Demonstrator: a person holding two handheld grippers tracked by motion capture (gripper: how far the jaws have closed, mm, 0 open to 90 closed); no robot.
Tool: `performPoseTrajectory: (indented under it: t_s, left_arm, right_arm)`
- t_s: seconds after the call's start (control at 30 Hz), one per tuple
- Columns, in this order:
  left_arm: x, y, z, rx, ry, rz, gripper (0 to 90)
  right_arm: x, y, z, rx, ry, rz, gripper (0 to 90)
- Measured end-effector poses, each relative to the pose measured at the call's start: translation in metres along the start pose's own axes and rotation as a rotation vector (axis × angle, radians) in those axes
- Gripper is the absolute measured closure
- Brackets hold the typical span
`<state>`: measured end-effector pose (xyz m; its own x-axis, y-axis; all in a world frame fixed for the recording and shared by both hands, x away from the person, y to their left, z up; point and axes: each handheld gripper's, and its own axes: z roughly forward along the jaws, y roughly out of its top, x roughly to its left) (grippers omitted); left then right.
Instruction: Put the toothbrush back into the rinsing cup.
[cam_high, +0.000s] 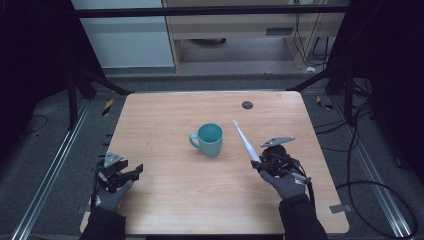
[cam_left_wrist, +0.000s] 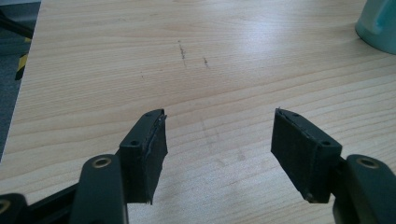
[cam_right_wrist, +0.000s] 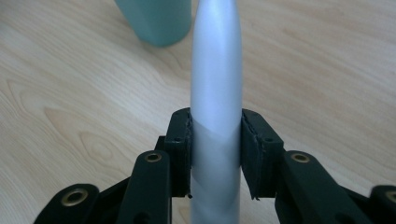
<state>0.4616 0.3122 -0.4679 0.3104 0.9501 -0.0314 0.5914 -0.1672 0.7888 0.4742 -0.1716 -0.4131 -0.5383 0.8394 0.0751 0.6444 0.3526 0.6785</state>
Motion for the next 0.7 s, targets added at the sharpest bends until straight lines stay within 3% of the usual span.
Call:
performPoseTrajectory:
  t_s: [0.37,0.53,0.7]
  left_arm:
    - [0.000,0.000,0.000,-0.001,-0.002,-0.001,34.8]
    - [0.000,0.000,0.000,-0.003,-0.002,-0.002,34.8]
    - [0.000,0.000,0.000,-0.002,-0.003,-0.001,34.8]
  right_arm:
    - [0.007,0.026,0.002,-0.108,0.015,0.020,66.3]
    - [0.008,0.037,-0.001,-0.175,0.024,0.051,66.3]
    - [0.010,0.047,-0.002,-0.243,0.004,0.067,66.3]
